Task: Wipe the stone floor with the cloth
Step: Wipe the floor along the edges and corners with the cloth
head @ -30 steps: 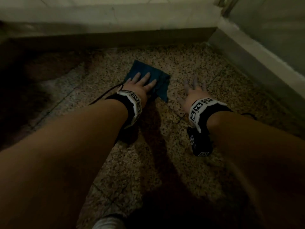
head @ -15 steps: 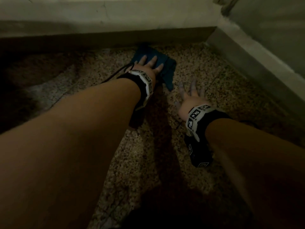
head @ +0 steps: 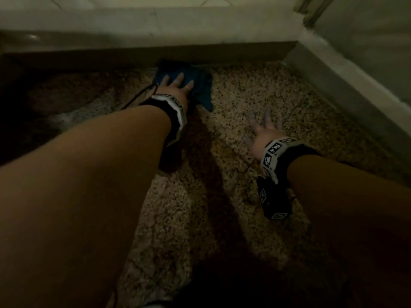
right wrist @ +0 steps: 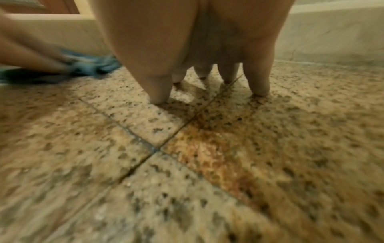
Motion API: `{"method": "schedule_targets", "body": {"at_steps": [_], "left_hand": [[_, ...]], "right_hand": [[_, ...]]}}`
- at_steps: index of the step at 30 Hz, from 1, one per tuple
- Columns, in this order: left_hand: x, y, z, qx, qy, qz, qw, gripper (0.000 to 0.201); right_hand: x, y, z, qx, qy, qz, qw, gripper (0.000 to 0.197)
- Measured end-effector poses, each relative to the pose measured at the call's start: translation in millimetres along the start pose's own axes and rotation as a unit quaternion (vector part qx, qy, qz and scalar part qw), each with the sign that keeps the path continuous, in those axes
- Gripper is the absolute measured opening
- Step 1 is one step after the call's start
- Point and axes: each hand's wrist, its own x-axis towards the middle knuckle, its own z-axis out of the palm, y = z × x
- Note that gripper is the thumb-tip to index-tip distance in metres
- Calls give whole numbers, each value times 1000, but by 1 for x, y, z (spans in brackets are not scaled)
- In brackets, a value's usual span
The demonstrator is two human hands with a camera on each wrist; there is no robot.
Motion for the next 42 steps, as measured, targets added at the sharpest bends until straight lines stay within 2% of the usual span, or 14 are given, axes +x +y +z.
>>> {"method": "schedule_targets", "body": {"at_steps": [4,7,11,17,20,23,26,29,33,37,39,42], "left_hand": [[-16,-33,10,0,7,-35,999,80],[-25,-42,20,16,-2,-36,999,86],[-40,-36,32,-2,19,-23,1000,80],[-70,-19,29,4,47,-32,998,84],[-99,-20,16,19,31,-36,999,77],[-136,-23,-2,65,57,-44,995,74],[-176,-25,-31,116,74,-90,986,71],[-212,-18,-57,114,73,-145,980,65],[-236,4,-65,113,36,-162,980,68],[-236,9,-60,133,16,-159,978,69],[-227,2,-61,149,13,-170,974,70],[-215,-9,-61,140,12,-164,976,70]], "right_hand": [[-8,0,1,-18,24,-8,1000,70],[-22,-2,4,-15,19,-1,1000,68],[-48,5,6,-27,29,-4,999,65],[-66,19,-8,-18,49,-2,999,65],[-76,22,-17,-39,63,-45,996,67],[-84,21,-31,-54,67,-72,994,68],[-93,10,-48,-65,70,-107,990,67],[-117,-4,-63,-111,65,-165,978,63],[-136,-2,-74,-188,41,-207,959,62],[-143,3,-80,-235,19,-189,953,57],[-142,4,-86,-269,27,-156,950,55],[-151,-5,-82,-273,3,-115,955,60]]}}
